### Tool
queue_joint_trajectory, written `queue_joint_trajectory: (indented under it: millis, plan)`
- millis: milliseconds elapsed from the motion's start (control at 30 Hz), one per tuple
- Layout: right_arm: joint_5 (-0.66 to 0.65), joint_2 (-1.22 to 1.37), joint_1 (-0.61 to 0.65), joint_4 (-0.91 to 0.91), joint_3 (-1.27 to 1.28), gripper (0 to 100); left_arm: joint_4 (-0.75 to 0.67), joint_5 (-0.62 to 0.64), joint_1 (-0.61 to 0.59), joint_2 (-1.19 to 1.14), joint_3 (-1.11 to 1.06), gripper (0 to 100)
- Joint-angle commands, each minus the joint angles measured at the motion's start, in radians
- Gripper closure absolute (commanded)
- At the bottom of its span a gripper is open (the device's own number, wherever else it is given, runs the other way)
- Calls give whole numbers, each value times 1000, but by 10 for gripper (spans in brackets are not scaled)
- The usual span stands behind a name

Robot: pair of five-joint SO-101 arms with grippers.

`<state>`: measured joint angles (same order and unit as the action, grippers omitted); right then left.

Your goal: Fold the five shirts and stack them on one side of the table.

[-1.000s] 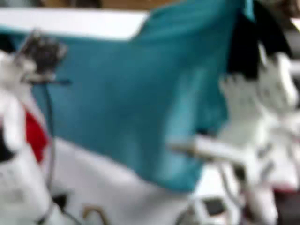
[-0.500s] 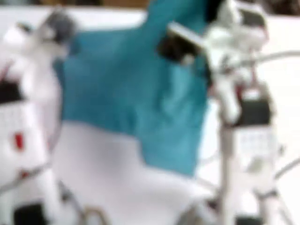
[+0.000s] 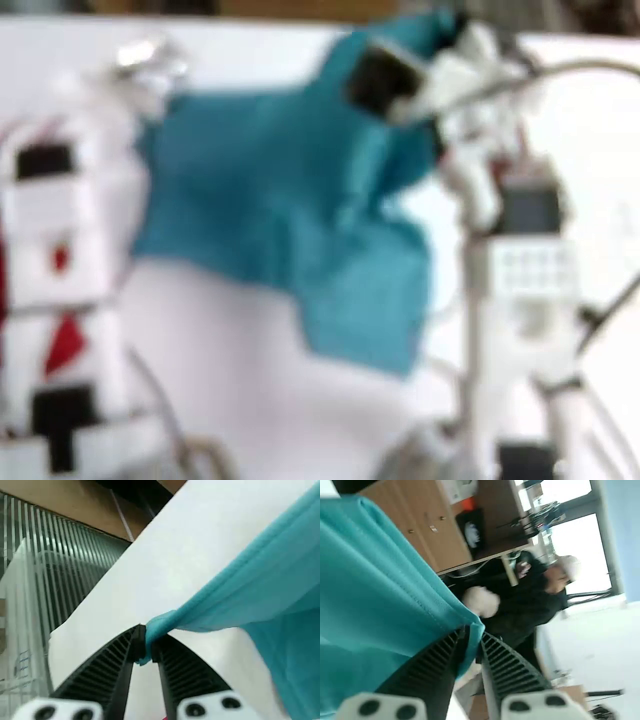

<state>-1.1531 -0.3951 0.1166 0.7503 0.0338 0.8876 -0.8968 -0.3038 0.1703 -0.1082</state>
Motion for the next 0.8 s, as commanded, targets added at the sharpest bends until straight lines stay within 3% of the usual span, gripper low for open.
queue_joint_trajectory:
  millis: [0,133,400,633,767]
  plan:
    - [29,-5,-10,76,-6,978,-18,-3,28,-37,7,979]
    - [28,-5,-19,134,-8,978,-23,-5,21,-83,16,979]
    - [-71,-5,-44,47,-71,978,-17,-25,-6,-86,45,979]
    - [-64,-5,-44,31,-110,978,-15,-32,-12,-94,64,979]
    - [-11,-1,-45,111,-74,978,-17,-31,-2,-97,27,979]
